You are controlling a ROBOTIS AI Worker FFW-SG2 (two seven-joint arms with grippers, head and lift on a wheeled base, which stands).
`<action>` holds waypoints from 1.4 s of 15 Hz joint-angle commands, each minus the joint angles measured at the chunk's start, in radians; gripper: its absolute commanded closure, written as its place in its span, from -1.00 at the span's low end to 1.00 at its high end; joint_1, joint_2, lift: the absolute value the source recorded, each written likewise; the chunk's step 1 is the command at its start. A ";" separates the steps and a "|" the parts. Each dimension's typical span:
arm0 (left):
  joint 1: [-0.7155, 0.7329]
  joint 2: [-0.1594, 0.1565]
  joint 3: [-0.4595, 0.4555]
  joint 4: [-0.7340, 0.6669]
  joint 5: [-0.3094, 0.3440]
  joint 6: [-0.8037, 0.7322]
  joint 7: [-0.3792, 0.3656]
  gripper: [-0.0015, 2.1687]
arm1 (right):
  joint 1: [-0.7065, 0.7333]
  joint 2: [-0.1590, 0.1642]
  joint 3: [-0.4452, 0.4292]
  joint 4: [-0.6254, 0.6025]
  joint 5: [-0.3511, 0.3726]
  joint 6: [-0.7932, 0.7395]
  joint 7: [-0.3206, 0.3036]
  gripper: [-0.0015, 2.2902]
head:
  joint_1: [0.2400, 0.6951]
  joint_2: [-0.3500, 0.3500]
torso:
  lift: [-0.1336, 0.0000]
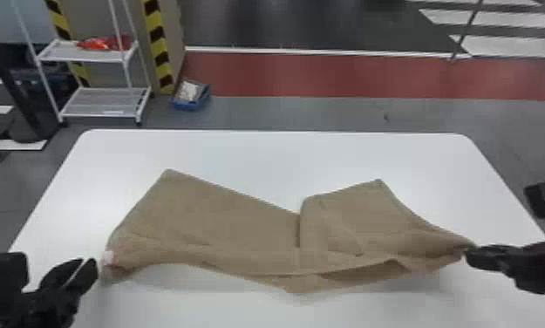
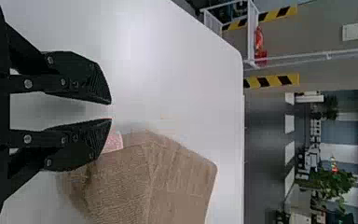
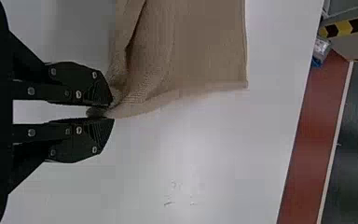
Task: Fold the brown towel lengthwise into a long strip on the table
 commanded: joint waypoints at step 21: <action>0.143 -0.006 0.004 -0.107 -0.038 -0.150 -0.135 -0.92 | 0.035 -0.285 0.242 0.218 0.499 -0.746 0.353 -0.82 | 1.00 -0.37 | -0.40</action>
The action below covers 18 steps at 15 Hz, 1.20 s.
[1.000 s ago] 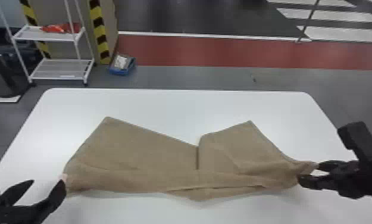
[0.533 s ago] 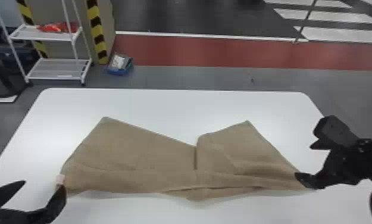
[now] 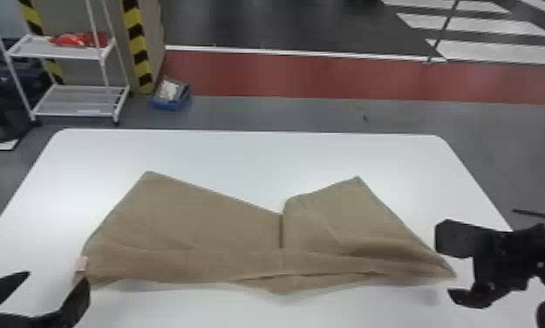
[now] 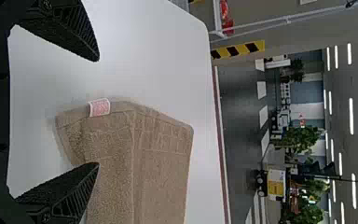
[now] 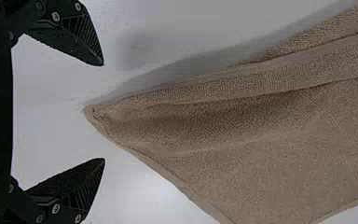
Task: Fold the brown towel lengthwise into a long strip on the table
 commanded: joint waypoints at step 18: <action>-0.020 0.042 -0.004 0.017 -0.318 -0.107 -0.231 -0.92 | -0.075 0.007 0.032 0.107 -0.006 -0.009 0.017 0.67 | 1.00 -0.48 | -0.40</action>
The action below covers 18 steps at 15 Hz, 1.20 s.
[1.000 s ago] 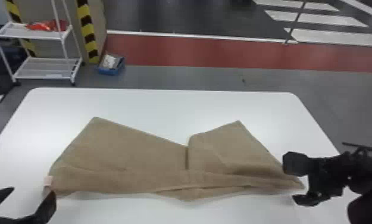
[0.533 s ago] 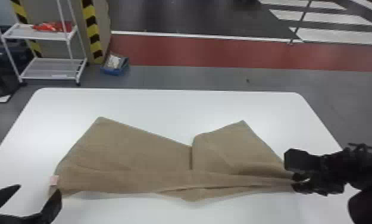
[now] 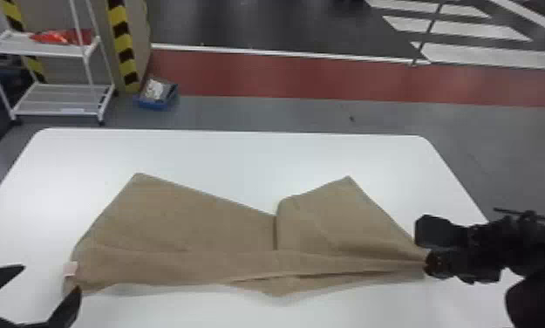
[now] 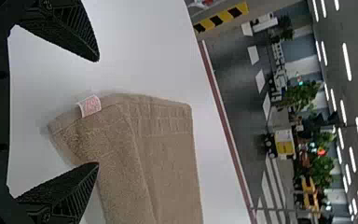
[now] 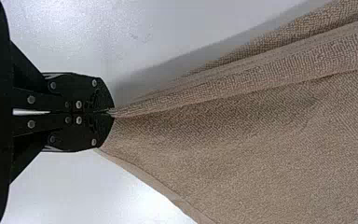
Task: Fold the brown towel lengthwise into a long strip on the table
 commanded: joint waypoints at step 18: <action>-0.278 0.152 -0.083 0.228 -0.393 0.158 -0.482 0.07 | -0.003 0.021 0.019 -0.001 0.005 0.031 -0.001 0.67 | 1.00 -0.47 | -0.40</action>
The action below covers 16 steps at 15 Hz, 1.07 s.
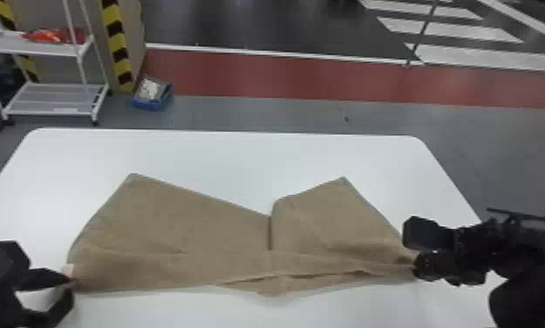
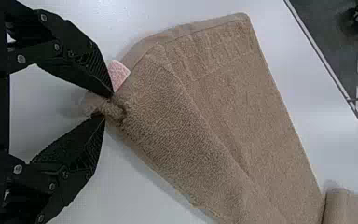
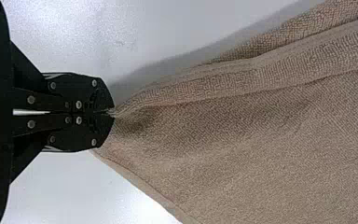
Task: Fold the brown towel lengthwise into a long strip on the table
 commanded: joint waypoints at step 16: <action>0.189 -0.027 0.269 -0.506 0.038 0.098 -0.174 0.36 | -0.054 0.009 -0.189 -0.127 -0.143 0.074 -0.013 0.67 | 1.00 -0.35 | -0.40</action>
